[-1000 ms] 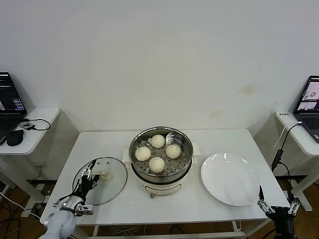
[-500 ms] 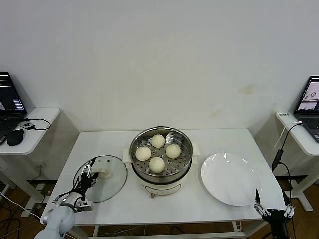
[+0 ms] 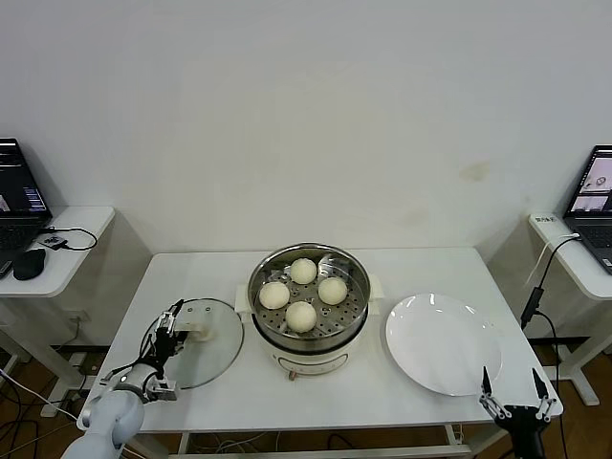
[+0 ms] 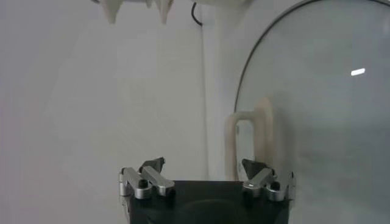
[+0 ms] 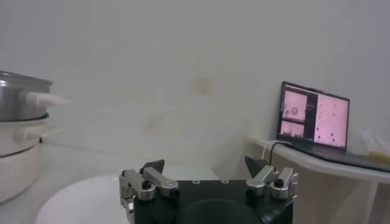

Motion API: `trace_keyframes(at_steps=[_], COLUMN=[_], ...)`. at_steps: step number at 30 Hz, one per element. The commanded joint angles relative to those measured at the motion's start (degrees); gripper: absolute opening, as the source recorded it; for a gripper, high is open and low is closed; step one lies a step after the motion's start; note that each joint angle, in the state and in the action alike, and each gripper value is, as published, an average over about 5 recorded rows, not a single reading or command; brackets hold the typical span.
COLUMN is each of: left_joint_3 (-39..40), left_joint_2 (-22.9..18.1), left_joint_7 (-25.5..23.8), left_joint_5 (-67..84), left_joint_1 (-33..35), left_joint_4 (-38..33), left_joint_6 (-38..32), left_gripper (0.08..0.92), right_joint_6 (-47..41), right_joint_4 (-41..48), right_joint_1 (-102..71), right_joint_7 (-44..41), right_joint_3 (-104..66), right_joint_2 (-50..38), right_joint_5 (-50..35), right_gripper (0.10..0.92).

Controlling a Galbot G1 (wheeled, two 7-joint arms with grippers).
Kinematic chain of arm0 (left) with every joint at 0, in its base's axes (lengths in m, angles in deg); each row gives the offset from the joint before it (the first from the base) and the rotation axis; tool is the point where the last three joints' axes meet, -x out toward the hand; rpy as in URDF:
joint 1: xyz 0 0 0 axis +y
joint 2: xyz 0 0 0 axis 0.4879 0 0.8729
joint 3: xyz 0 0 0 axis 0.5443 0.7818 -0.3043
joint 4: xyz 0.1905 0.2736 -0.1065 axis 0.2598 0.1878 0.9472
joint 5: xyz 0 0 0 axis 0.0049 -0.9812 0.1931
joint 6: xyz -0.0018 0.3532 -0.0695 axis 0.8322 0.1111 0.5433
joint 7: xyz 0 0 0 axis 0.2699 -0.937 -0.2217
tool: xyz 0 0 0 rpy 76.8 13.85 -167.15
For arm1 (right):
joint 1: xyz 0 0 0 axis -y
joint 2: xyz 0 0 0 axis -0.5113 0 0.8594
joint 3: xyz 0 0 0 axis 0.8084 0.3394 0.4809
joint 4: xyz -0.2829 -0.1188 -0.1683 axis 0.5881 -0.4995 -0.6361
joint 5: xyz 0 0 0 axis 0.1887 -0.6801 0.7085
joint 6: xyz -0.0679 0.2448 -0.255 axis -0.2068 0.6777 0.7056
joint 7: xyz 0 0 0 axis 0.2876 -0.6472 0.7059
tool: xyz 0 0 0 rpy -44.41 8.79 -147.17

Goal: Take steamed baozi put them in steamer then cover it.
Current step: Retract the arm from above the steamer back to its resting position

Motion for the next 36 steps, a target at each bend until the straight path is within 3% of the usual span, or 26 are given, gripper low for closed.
trace_keyframes(at_steps=[1,12,28,36], left_joint_3=[0.33,0.48,-1.25,-5.16], left_joint_2=[-0.35,-1.67,-3.2,-3.39], left_joint_7=[-0.35,1.22,5.61,11.09], left_joint_5=[0.17,-0.11,-1.62,-4.01], left_joint_1=[-0.94,-2.42,-1.11,3.58], left_joint_4=[0.27,3.96,4.83,-3.06], left_joint_6=[0.17,0.11,-1.34,-0.63], left_gripper=[0.823,0.806,0.36,0.157], right_joint_6=[0.14,0.41,0.45,0.4], right_joint_4=[0.15,0.47,0.83,0.53], right_joint_1=[-0.15,-0.33,-0.01,0.24], right_joint_7=[-0.01,-0.09,-0.16,-0.19], right_joint_3=[0.07,0.28,1.09,1.46], right_joint_2=[0.07,0.35,0.07,-0.13], right_joint_5=[0.12,0.48,0.53,0.59], right_gripper=[0.823,0.823,0.823,0.823])
